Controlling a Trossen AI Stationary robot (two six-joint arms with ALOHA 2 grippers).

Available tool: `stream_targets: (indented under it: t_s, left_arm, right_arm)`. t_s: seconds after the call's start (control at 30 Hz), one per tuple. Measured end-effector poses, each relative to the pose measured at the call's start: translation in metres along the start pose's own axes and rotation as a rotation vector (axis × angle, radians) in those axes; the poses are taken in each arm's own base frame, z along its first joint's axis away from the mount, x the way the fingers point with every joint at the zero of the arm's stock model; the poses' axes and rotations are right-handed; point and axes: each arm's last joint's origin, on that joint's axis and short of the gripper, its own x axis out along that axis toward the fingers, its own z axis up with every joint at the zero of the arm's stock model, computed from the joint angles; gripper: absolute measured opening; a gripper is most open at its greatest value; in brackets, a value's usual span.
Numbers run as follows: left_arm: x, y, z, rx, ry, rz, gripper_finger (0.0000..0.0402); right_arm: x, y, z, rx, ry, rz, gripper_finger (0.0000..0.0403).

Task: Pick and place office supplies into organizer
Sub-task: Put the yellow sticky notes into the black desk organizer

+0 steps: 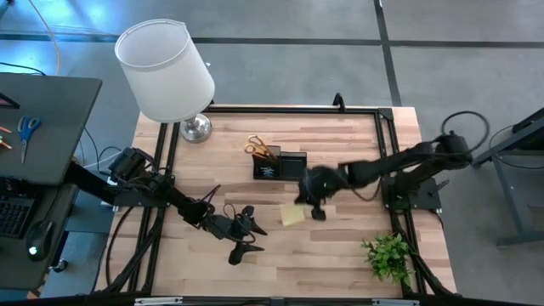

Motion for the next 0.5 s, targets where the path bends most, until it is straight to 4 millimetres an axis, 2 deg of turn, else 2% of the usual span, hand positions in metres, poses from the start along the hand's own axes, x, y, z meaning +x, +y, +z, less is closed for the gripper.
stream_targets:
  t_s: [0.13, 0.27, 0.37, 0.5]
  left_arm:
    - [0.0, 0.0, 0.0, 0.0, 0.002, 0.0, 0.0232]
    - [0.0, -0.001, -0.001, 0.001, 0.008, -0.014, 0.0232]
    - [0.0, -0.001, -0.001, 0.001, 0.009, -0.019, 0.0232]
    - [0.0, -0.001, -0.001, 0.001, 0.009, -0.019, 0.0232]
  right_arm:
    - [-0.033, -0.032, 0.015, -0.005, -0.023, -0.106, 0.0005]
    - [-0.057, -0.069, 0.017, 0.039, -0.087, -0.112, 0.0003]
    - [-0.067, -0.095, 0.012, 0.089, -0.105, -0.116, 0.0003]
    - [-0.068, -0.123, 0.001, 0.126, -0.093, -0.114, 0.0005]
